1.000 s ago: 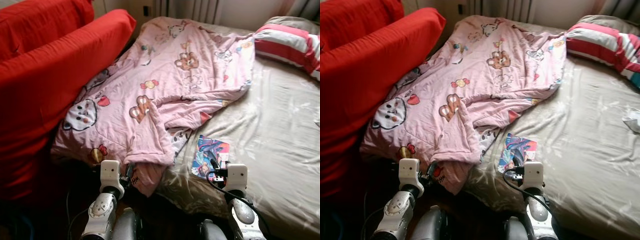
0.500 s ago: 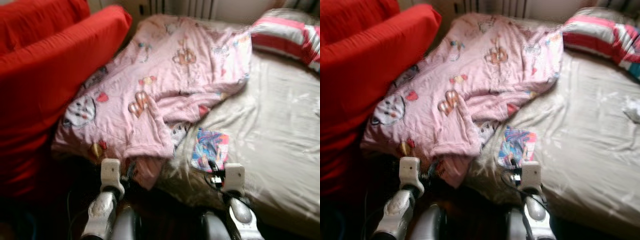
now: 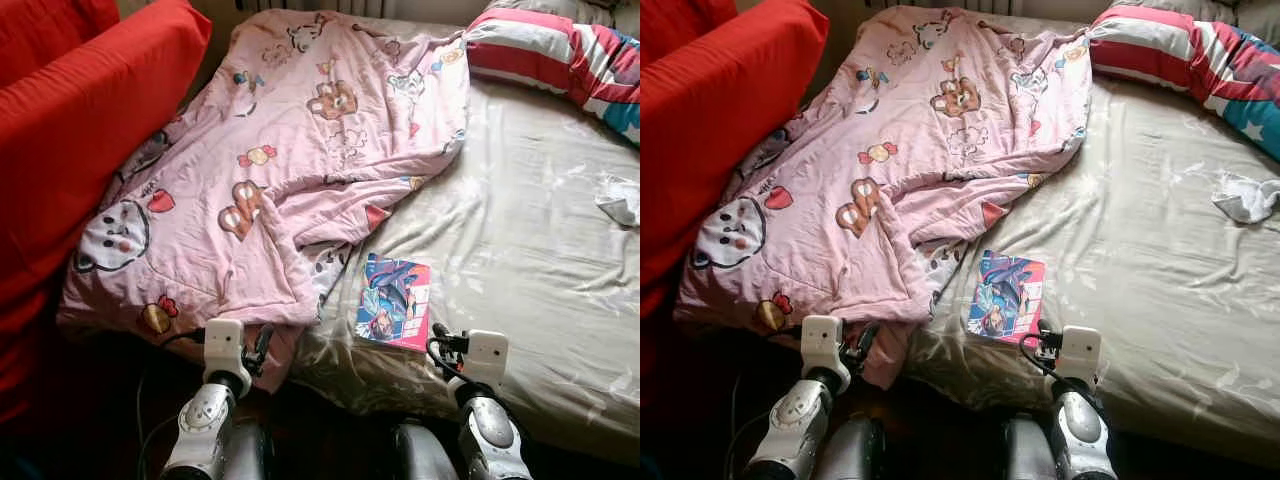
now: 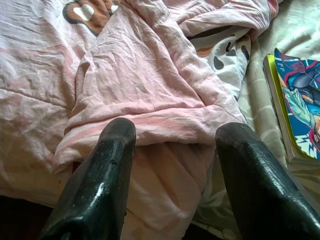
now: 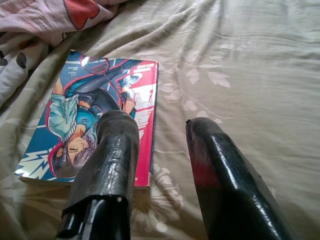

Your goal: Clean up the room

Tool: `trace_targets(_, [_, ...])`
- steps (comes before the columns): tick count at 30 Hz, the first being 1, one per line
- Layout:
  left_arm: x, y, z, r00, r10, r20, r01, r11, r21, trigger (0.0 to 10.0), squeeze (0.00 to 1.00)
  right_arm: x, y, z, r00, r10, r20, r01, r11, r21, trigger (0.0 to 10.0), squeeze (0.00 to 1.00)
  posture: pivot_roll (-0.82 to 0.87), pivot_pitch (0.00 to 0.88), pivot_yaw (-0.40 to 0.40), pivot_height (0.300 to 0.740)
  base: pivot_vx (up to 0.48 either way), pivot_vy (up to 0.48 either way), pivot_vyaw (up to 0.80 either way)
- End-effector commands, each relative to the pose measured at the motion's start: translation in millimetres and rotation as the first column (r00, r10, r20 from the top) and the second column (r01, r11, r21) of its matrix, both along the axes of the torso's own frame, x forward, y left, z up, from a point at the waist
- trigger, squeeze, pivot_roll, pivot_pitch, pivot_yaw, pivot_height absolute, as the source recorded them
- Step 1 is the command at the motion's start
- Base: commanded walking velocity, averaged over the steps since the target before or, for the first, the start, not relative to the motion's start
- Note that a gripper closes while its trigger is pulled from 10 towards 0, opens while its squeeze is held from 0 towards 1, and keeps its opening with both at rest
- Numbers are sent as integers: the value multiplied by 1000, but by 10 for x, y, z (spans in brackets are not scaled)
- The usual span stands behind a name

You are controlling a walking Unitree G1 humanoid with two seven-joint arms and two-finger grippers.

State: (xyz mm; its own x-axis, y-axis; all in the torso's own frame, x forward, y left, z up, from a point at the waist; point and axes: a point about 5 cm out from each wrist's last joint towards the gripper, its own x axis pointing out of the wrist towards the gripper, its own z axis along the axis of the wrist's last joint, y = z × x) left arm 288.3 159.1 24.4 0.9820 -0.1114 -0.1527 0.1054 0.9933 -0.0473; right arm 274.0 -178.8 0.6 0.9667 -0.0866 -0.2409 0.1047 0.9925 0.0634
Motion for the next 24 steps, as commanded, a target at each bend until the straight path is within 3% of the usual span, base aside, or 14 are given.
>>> trace_targets(1, [-49, 32, -59, 1000, 9, -29, -9, 1000, -8, 10000, 0, -61, 20, -78, 999, 4, -41, -3, 1000, 18, 10000, 0, -60, 194, 31, 656, 0, 0, 0])
trace_targets(15, [-47, 33, -58, 1000, 6, -29, -6, 1000, -10, 10000, 0, -68, 71, -101, 998, 31, -55, -29, 999, 35, 10000, 0, -58, 194, 32, 656, 0, 0, 0])
trace_targets(24, [-48, 29, -61, 1000, 5, -30, -5, 1000, -11, 10000, 0, -71, 78, -135, 994, 45, -97, -46, 999, -1, 10000, 0, -59, 195, 31, 644, 0, 0, 0])
